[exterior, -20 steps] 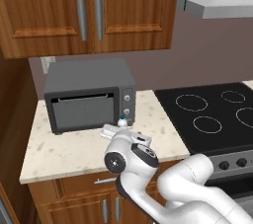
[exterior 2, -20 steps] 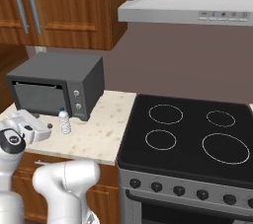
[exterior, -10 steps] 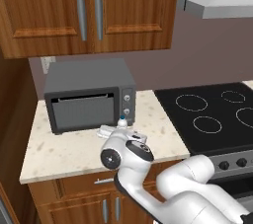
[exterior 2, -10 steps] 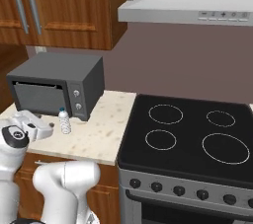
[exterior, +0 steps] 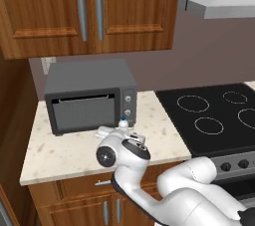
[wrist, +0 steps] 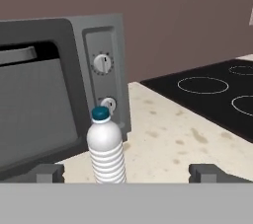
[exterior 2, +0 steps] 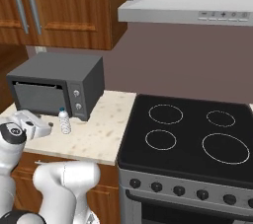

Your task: Take the bottled waters from the counter and place them in the freezer to freeze. Close the freezer door after placing the bottles.

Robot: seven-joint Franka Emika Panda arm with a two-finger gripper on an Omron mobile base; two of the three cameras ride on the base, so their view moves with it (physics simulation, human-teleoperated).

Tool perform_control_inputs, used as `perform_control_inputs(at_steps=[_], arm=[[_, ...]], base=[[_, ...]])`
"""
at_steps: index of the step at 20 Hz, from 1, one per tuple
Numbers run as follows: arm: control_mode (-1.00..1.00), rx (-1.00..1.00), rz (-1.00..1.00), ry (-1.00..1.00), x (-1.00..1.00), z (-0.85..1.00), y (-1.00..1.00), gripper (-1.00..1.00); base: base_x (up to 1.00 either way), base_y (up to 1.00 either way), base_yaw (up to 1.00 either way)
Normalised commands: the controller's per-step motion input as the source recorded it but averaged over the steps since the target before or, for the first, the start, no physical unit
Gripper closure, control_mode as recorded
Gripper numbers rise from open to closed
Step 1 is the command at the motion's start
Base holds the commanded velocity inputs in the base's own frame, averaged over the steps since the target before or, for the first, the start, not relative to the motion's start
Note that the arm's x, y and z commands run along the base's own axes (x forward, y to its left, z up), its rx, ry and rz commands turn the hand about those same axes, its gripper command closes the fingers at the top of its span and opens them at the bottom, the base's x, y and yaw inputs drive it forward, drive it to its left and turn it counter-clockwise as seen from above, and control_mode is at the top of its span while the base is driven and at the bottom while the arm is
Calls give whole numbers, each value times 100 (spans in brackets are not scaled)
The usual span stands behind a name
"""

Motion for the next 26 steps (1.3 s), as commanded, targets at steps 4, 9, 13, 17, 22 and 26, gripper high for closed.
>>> perform_control_inputs(at_steps=[4,9,13,17,22,26], arm=[[-100,0,0,0,5,-22,0,-100],[-100,0,0,0,16,-21,0,-100],[-100,0,0,0,26,-14,0,-100],[-100,0,0,0,25,-8,1,-100],[-100,0,0,0,26,-11,12,-100],[-100,0,0,0,24,-11,15,-100]], base=[[0,0,0],[0,0,0],[0,0,0],[0,0,0],[0,0,0],[0,0,0]])
